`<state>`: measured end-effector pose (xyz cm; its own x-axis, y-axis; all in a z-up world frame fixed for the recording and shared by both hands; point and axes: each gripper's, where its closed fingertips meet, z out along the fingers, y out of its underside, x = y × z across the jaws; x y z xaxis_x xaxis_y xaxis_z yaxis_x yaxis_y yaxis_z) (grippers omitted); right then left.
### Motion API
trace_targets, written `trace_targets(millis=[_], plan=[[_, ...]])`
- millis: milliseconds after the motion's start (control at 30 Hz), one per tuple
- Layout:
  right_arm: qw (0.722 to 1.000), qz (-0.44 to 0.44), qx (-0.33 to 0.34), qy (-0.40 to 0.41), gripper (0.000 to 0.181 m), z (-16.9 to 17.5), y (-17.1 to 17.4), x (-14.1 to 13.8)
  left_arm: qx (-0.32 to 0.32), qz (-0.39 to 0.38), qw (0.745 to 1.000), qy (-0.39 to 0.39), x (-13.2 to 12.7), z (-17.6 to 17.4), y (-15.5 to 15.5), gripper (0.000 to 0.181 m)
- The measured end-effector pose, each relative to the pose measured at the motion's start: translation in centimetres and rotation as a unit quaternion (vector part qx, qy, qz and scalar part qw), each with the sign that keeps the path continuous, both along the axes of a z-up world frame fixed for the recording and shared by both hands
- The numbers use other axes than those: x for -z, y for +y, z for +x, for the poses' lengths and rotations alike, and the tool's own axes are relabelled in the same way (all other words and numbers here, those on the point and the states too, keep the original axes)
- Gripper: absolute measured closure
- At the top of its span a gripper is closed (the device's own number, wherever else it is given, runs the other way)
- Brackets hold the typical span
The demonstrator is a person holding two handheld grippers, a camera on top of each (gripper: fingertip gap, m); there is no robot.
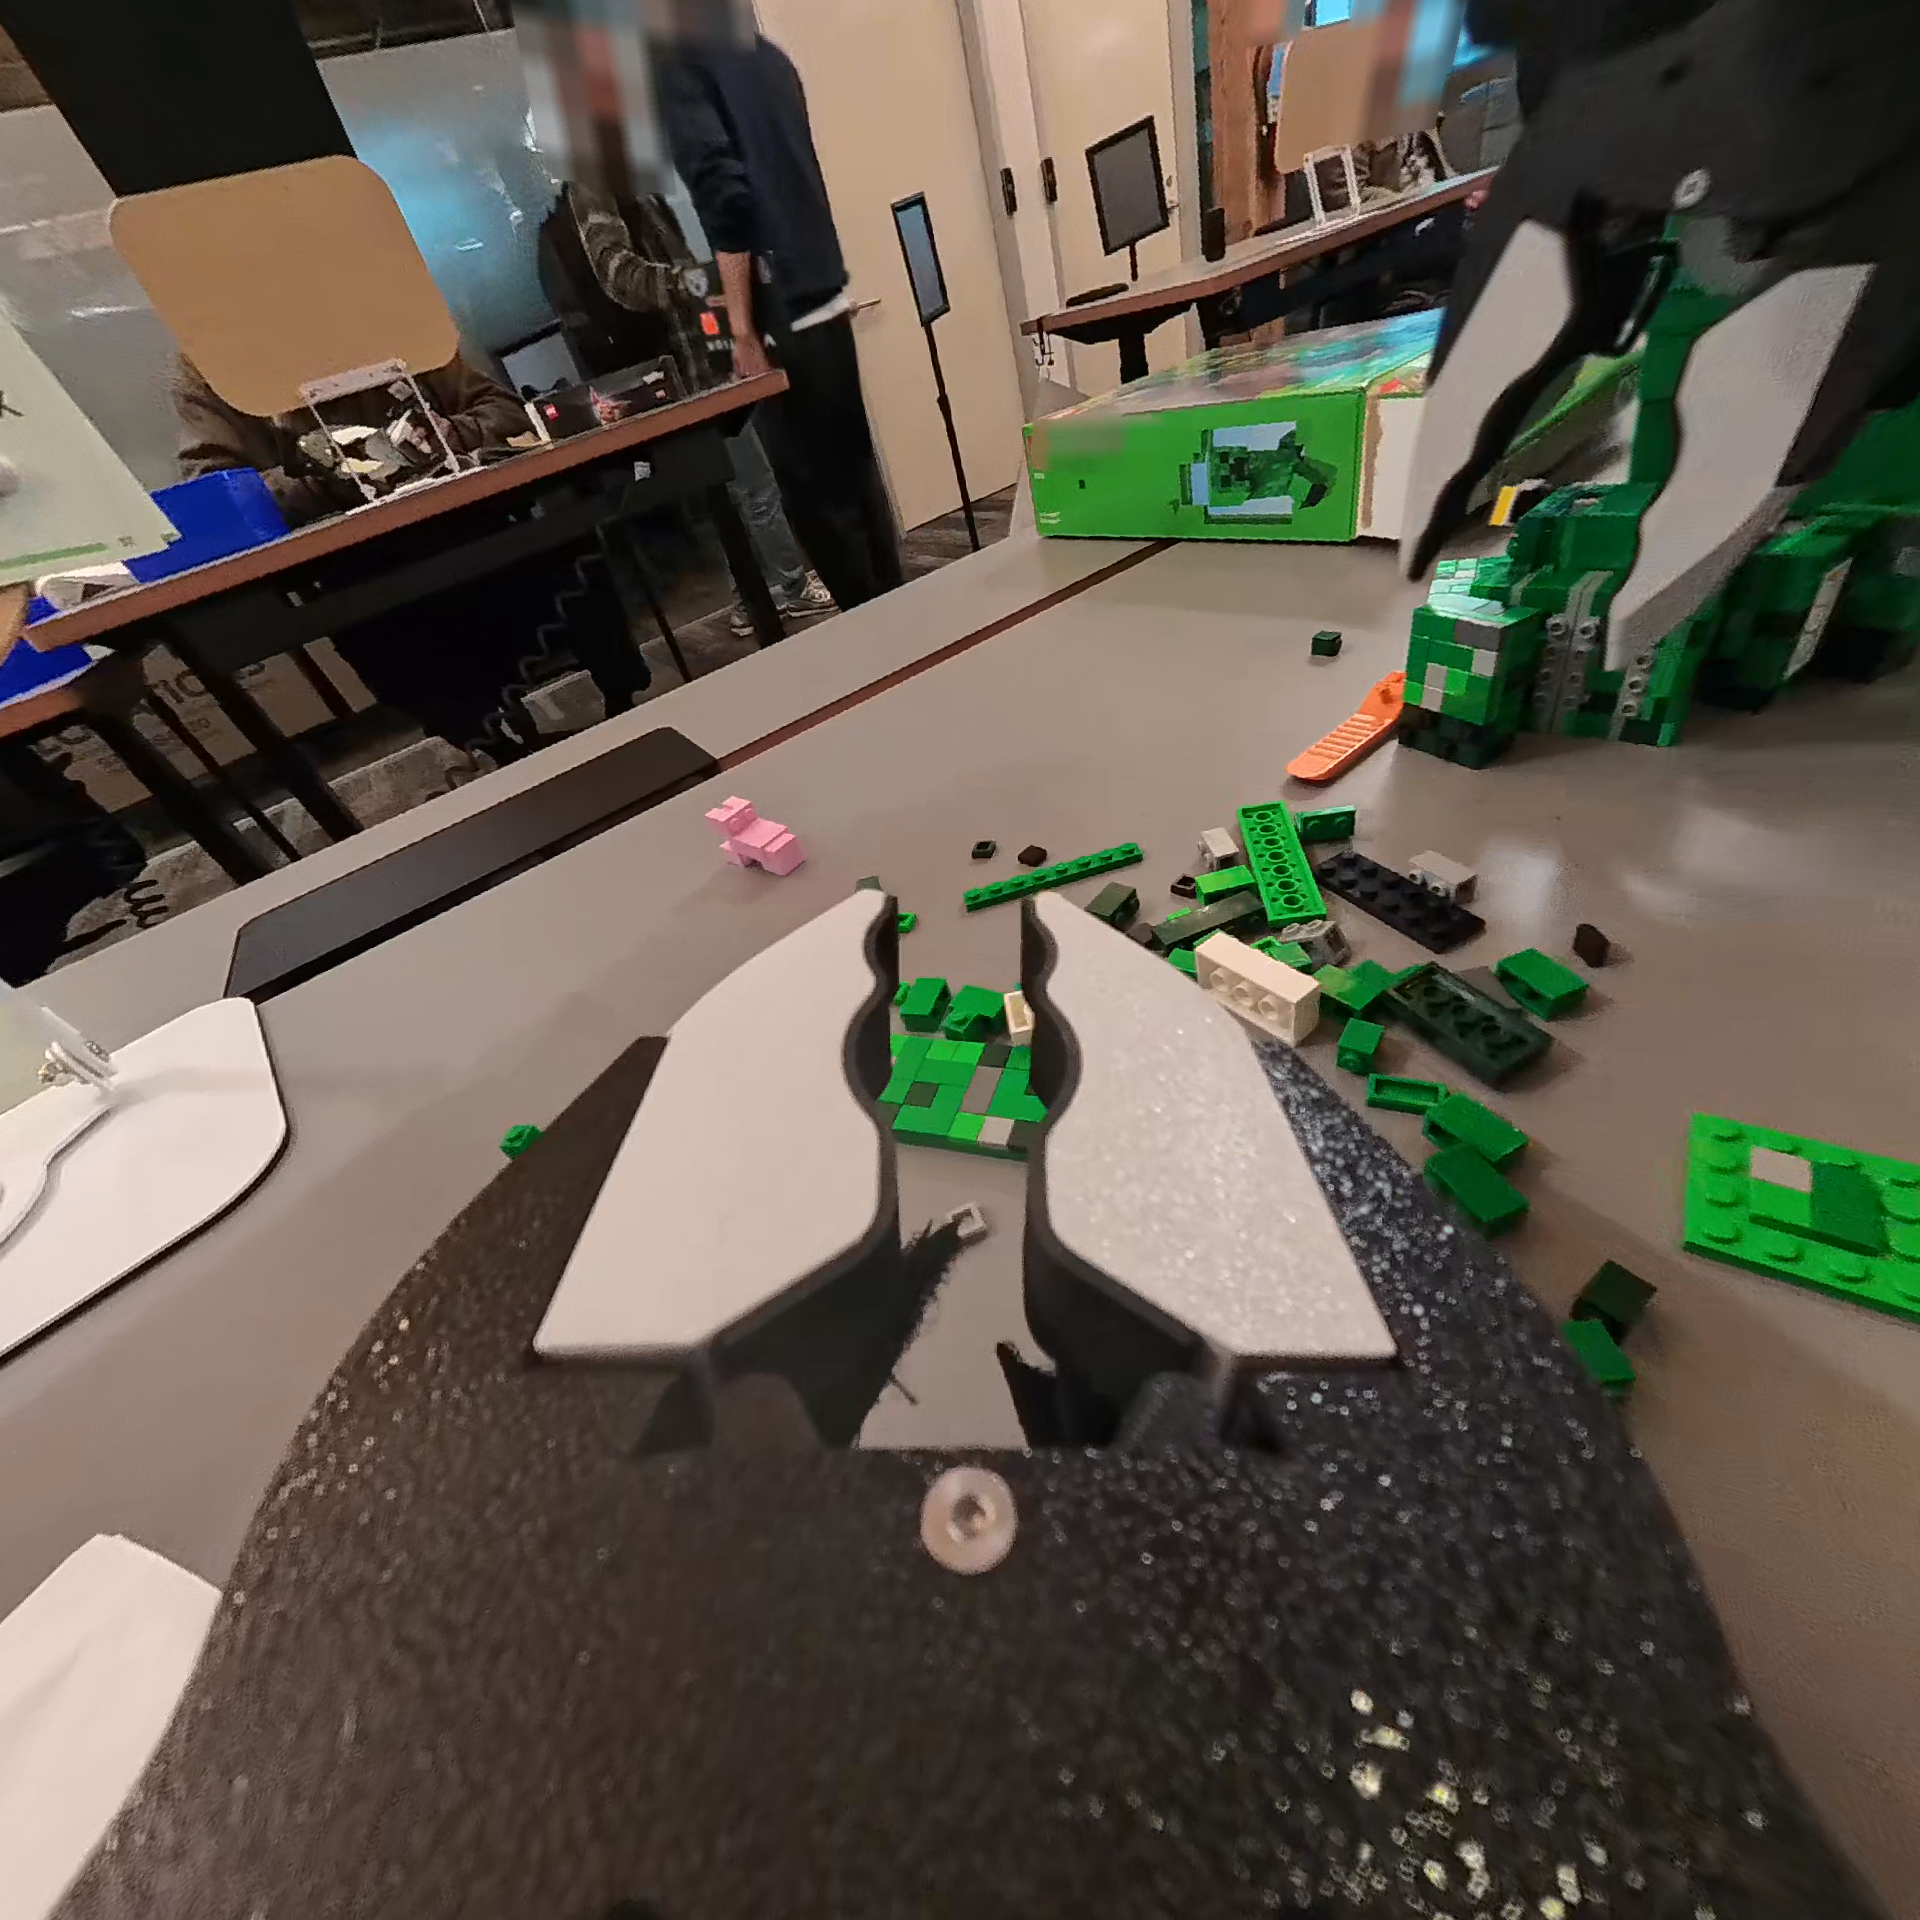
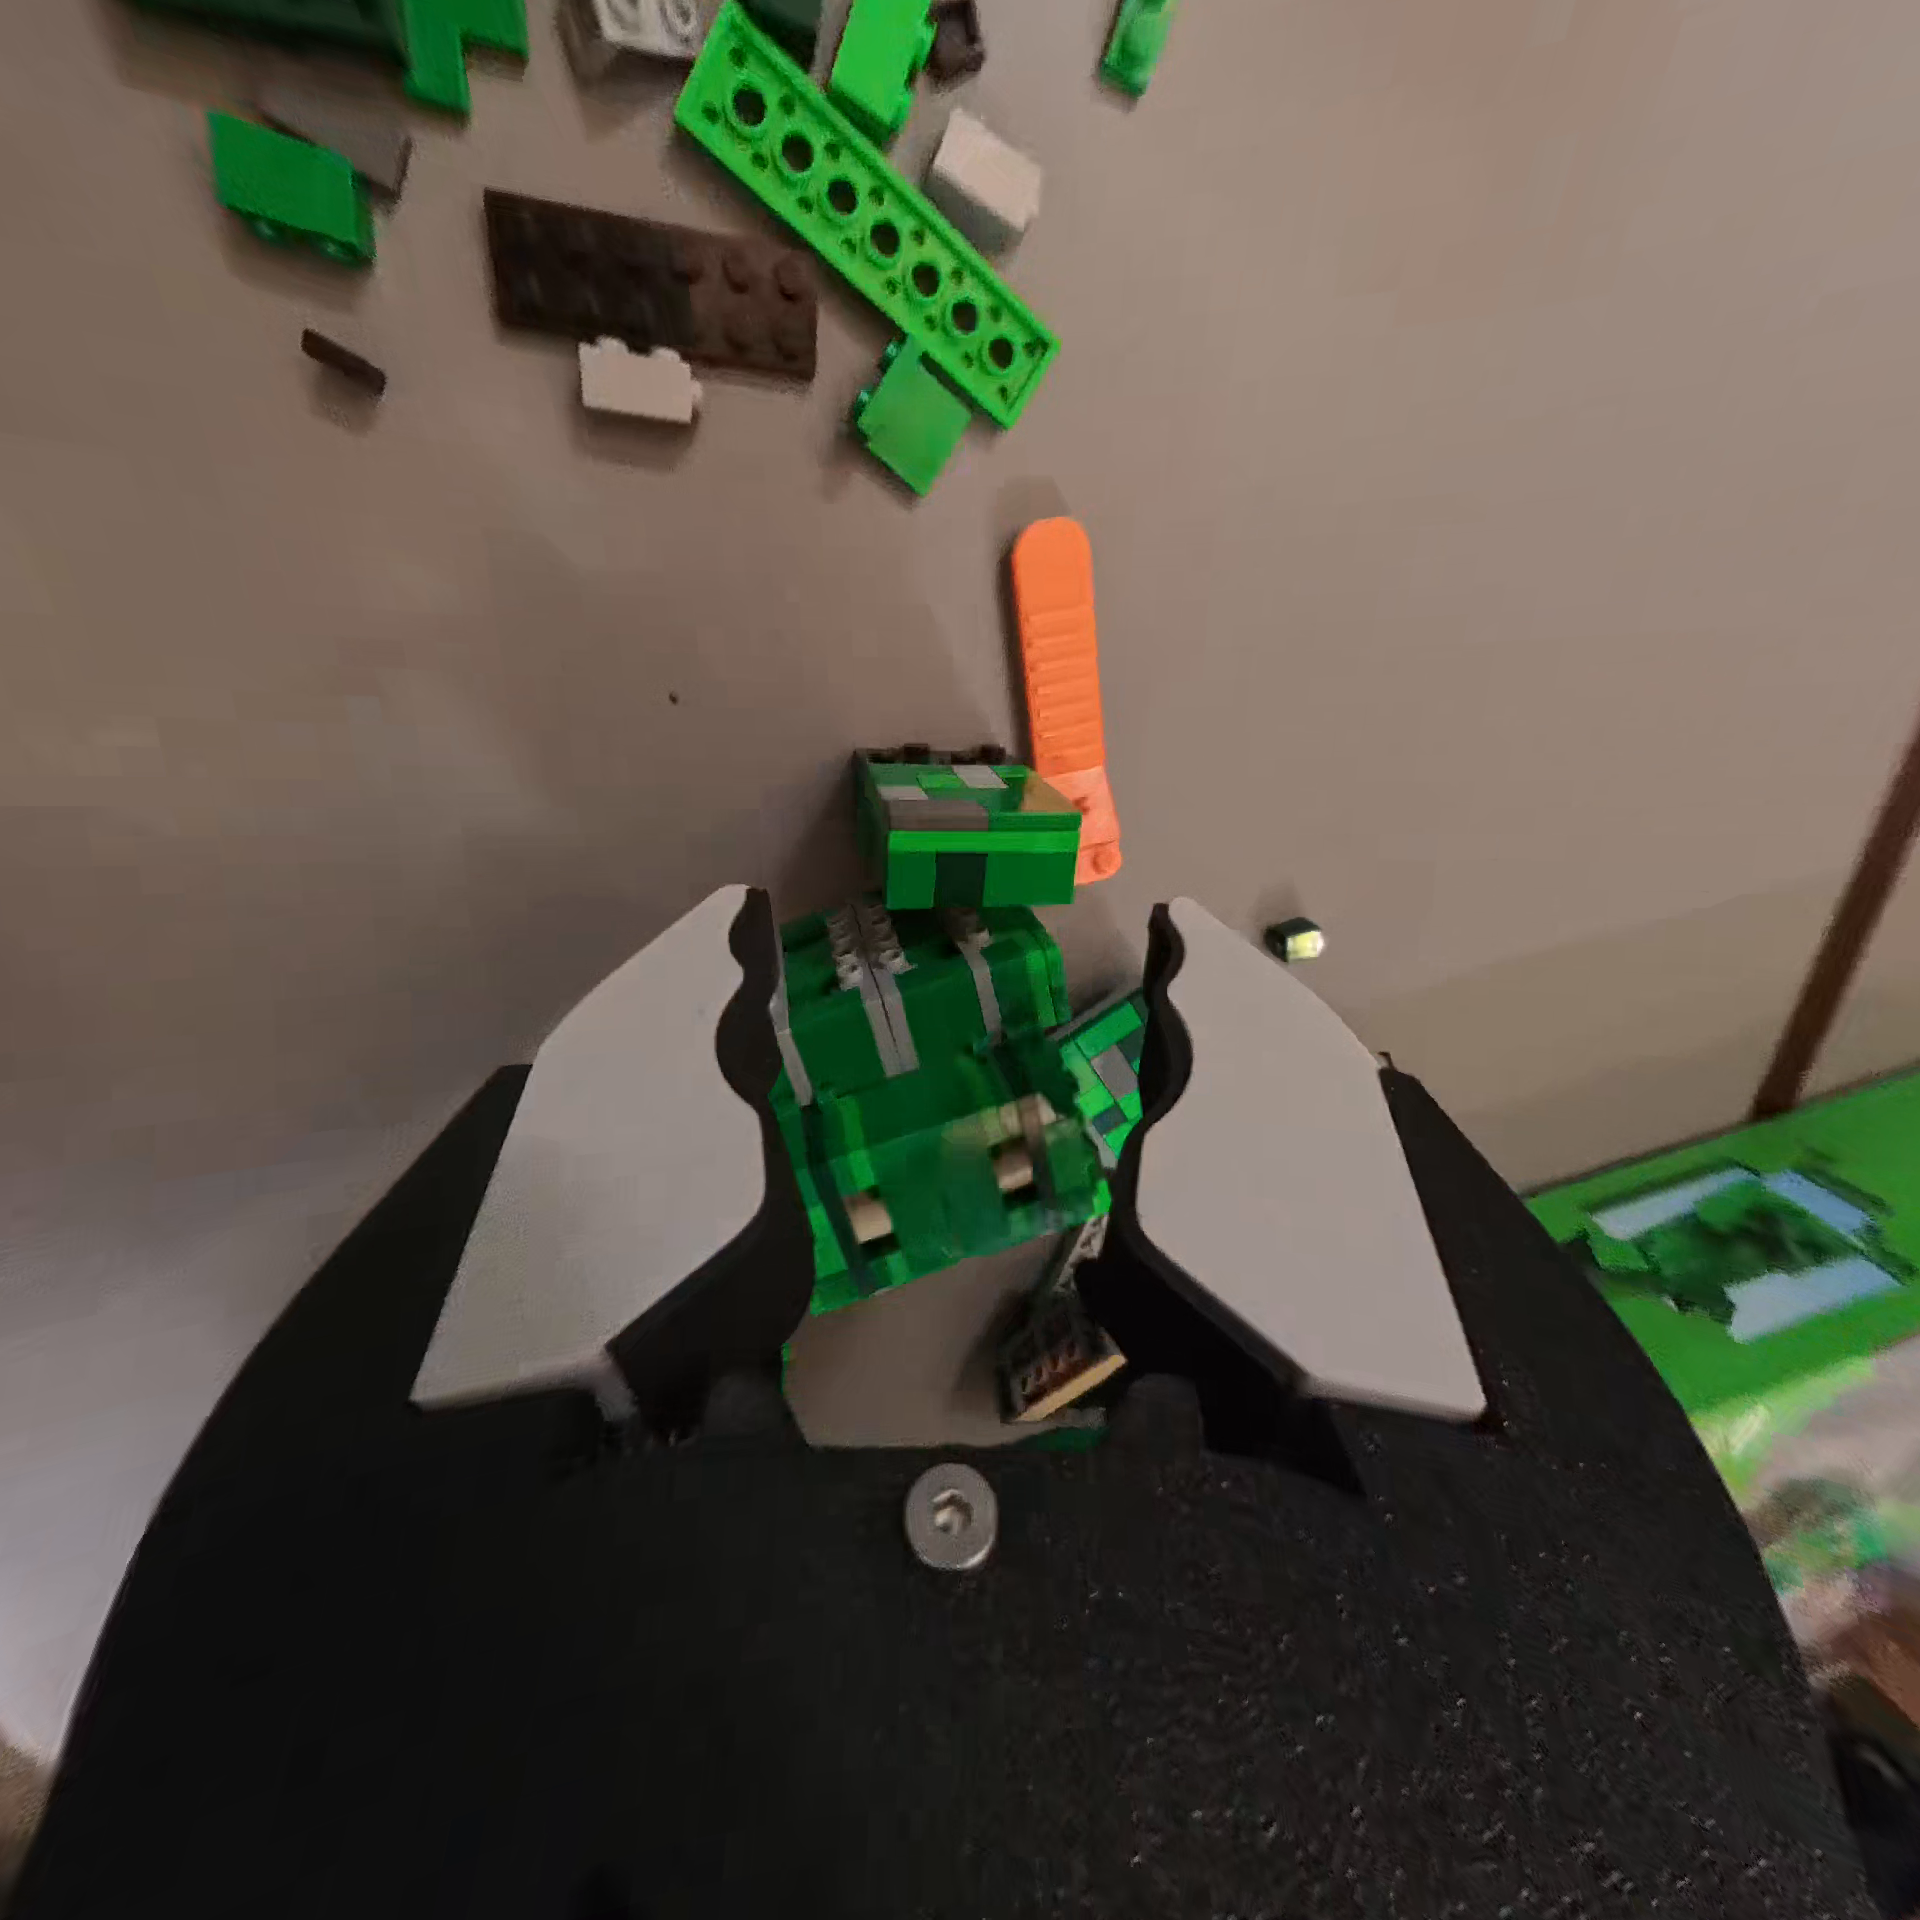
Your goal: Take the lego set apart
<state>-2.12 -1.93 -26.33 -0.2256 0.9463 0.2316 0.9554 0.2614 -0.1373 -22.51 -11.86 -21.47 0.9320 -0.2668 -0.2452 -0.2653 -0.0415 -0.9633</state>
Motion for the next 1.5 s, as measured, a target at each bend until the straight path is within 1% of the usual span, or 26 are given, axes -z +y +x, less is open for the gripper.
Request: trace_targets(millis=[33, 100, 167, 233, 367, 400, 533, 700, 733, 833, 900, 967, 1033, 1100, 1167, 1267, 1367, 1433, 1500], plan=[[1.0, -0.013, -0.005, -0.021, 0.113, -0.1, 0.1, 0.4, 0.0, 0.0, 1.0, 0.001, 0.0, 0.0, 0.0, 0.16], [0.998, -0.04, -0.015, -0.049, 0.118, -0.4, 0.0, 1.1, 0.004, -0.004, 1.0, 0.002, 0.1, 0.1, 0.0, 0.16], [0.996, -0.061, -0.019, -0.059, 0.125, -0.9, -0.1, 1.6, 0.006, -0.005, 1.0, 0.002, 0.2, 0.2, 0.0, 0.16], [0.994, -0.081, -0.017, -0.068, 0.137, -1.1, -0.3, 1.8, 0.008, -0.006, 1.0, 0.002, 0.2, 0.2, 0.0, 0.16], [0.993, -0.096, -0.014, -0.069, 0.141, -1.2, -0.4, 1.6, 0.009, -0.007, 1.0, 0.004, 0.2, 0.3, 0.0, 0.16], [0.994, -0.094, -0.019, -0.06, 0.145, -1.3, -0.4, 1.3, 0.009, -0.007, 1.0, 0.005, 0.2, 0.3, 0.0, 0.16], [0.996, -0.076, -0.041, 0.008, 0.145, -2.6, -0.8, -0.6, 0.011, -0.011, 1.0, 0.004, 0.4, 0.3, 0.0, 0.159], [0.995, -0.06, -0.051, 0.068, 0.145, -3.5, -1.7, -1.6, 0.012, -0.01, 1.0, 0.007, 0.3, 0.2, 0.0, 0.159], [0.994, -0.048, -0.049, 0.087, 0.145, -3.9, -1.9, -1.9, 0.007, -0.009, 1.0, 0.015, 0.3, -0.2, 0.1, 0.158], [0.989, 0.016, -0.029, 0.145, 0.145, -5.1, -2.2, -3.3, -0.039, 0.01, 0.999, 0.032, -0.7, -2.8, 0.4, 0.158], [0.981, 0.039, -0.017, 0.187, 0.145, -5.7, -3.4, -3.7, -0.051, 0.005, 0.999, 0.012, -1.0, -4.0, 0.4, 0.159], [0.975, 0.038, -0.005, 0.219, 0.145, -6.0, -5.0, -3.4, -0.05, 0.004, 0.999, -0.002, -1.3, -4.4, 0.3, 0.159], [0.97, 0.028, 0.009, 0.241, 0.145, -5.9, -6.5, -2.7, -0.043, 0.007, 0.999, 0.017, -1.3, -4.0, 0.3, 0.159], [0.963, -0.003, 0.022, 0.27, 0.145, -5.8, -8.2, -1.8, -0.025, 0.007, 0.999, 0.043, -0.9, -2.9, 0.2, 0.158], [0.954, -0.034, 0.03, 0.295, 0.145, -5.5, -9.7, -1.1, 0.008, -0.002, 0.999, 0.052, -0.5, -1.3, -0.1, 0.154], [0.945, -0.071, 0.04, 0.318, 0.145, -4.5, -11.1, -0.1, 0.103, -0.03, 0.994, 0.034, 0.3, 2.3, -1.4, 0.145], [0.941, -0.096, 0.049, 0.322, 0.145, -3.4, -11.5, 1.1, 0.195, -0.07, 0.978, 0.008, 1.4, 5.8, -2.9, 0.138], [0.943, -0.103, 0.047, 0.312, 0.145, -2.7, -11.7, 2.1, 0.226, -0.095, 0.97, 0.003, 2.2, 7.0, -3.4, 0.134], [0.947, -0.11, 0.047, 0.297, 0.145, -2.0, -11.9, 3.1, 0.231, -0.1, 0.968, 0.007, 2.3, 7.3, -3.5, 0.132]])
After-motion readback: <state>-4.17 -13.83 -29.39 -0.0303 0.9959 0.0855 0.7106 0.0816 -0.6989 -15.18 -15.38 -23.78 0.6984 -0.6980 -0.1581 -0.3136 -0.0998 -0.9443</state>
